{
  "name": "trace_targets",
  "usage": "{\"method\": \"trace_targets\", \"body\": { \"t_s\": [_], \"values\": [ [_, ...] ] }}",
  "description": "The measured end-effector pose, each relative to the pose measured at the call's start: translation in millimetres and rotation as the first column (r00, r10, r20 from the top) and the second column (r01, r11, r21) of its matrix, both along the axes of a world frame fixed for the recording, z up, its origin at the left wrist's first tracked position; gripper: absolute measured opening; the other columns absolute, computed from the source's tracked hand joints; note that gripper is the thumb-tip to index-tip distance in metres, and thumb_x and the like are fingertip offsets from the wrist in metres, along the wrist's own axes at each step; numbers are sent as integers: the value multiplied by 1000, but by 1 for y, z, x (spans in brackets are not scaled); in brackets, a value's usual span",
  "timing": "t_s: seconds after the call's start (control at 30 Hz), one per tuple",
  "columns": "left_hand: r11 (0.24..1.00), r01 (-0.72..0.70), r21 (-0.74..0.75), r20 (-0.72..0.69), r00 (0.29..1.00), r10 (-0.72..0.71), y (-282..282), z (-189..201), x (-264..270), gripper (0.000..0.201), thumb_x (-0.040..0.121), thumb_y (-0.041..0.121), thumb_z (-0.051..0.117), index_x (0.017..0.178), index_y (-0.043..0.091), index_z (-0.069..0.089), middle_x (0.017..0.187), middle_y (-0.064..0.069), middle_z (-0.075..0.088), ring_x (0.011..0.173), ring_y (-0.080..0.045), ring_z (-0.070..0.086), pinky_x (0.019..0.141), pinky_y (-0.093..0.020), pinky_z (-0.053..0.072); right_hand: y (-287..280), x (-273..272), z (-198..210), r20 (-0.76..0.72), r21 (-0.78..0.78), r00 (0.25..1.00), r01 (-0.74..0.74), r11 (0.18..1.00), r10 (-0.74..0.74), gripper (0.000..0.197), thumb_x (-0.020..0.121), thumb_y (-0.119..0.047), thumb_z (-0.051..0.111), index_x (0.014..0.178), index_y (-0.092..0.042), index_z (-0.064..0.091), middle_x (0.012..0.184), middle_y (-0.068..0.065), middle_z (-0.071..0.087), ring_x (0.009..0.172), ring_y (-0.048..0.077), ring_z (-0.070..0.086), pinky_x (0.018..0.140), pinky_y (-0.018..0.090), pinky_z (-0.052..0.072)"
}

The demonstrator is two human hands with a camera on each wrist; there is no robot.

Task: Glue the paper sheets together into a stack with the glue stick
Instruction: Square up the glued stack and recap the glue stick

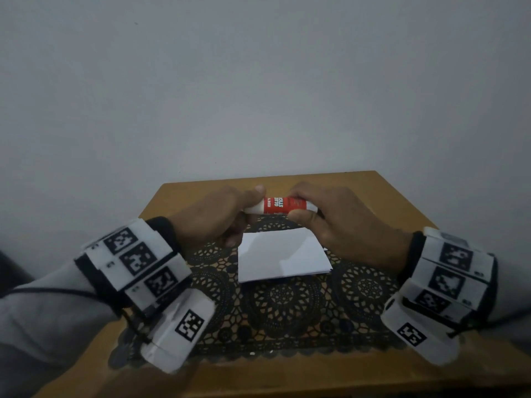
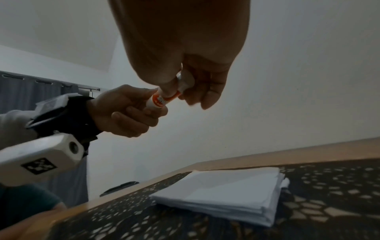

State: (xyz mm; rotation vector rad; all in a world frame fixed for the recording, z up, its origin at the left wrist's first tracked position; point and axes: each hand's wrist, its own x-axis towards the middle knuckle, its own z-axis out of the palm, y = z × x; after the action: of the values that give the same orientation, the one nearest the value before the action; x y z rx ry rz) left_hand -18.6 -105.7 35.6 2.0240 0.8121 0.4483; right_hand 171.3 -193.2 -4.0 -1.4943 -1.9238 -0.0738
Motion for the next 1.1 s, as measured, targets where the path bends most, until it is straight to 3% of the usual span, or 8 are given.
{"method": "trace_targets", "body": {
  "t_s": [0.13,0.23,0.43,0.57,0.63,0.8,0.93,1.1],
  "values": [
    [994,-4,112,-46,999,10,8,6,7,56,96,51,41,60,9,49,40,-2,42,35,-17,41,43,-23,34,10,2,7,28,-22,1000,11,1000,-10,19,93,-34,61,102,-17,63,86,-6,63,72,7,55,60,25,40],
    [986,-18,166,-58,998,28,16,10,12,61,94,56,38,58,9,52,39,-3,46,37,-19,47,50,-27,38,16,-1,12,38,-58,999,-3,998,5,25,91,-32,64,113,-20,61,84,-13,59,71,3,54,61,19,37],
    [969,-16,247,-36,999,26,24,0,15,34,99,40,43,95,11,59,69,-6,69,59,-24,66,63,-35,52,49,7,10,-3,-223,989,146,964,-151,28,90,-28,64,108,-14,48,80,-2,61,71,18,57,60,31,42],
    [883,-38,468,-165,978,130,32,-16,7,15,95,36,51,99,24,58,75,9,69,65,-2,63,56,-10,40,80,30,1,-123,-312,957,215,926,-263,31,84,-27,73,108,-15,56,93,1,64,82,18,59,69,30,45],
    [857,-45,513,-181,971,159,36,-21,3,13,94,35,53,100,25,59,75,13,66,69,0,60,56,-10,36,95,41,-4,-190,-332,932,235,913,-309,28,81,-25,76,102,-17,59,91,0,63,78,18,59,66,28,44],
    [883,-20,469,-193,973,125,48,-36,-4,12,93,32,55,100,23,58,86,8,64,78,-9,60,69,-25,48,117,53,-20,-193,-413,914,255,874,-357,30,78,-21,79,103,-15,63,95,2,68,79,17,65,75,32,52],
    [894,-35,446,-176,976,126,53,-45,-8,5,92,25,57,95,23,59,81,8,63,75,-7,57,63,-22,41,121,53,-33,-71,-442,935,282,852,-347,26,75,-25,81,91,-16,63,86,-3,64,77,14,58,62,24,39],
    [896,-24,442,-172,979,111,54,-51,-9,4,92,26,57,94,24,59,80,8,62,74,-9,57,63,-24,41,119,52,-38,-40,-441,939,290,849,-341,27,76,-26,80,92,-17,61,88,-2,62,82,17,58,65,26,39]
  ]
}}
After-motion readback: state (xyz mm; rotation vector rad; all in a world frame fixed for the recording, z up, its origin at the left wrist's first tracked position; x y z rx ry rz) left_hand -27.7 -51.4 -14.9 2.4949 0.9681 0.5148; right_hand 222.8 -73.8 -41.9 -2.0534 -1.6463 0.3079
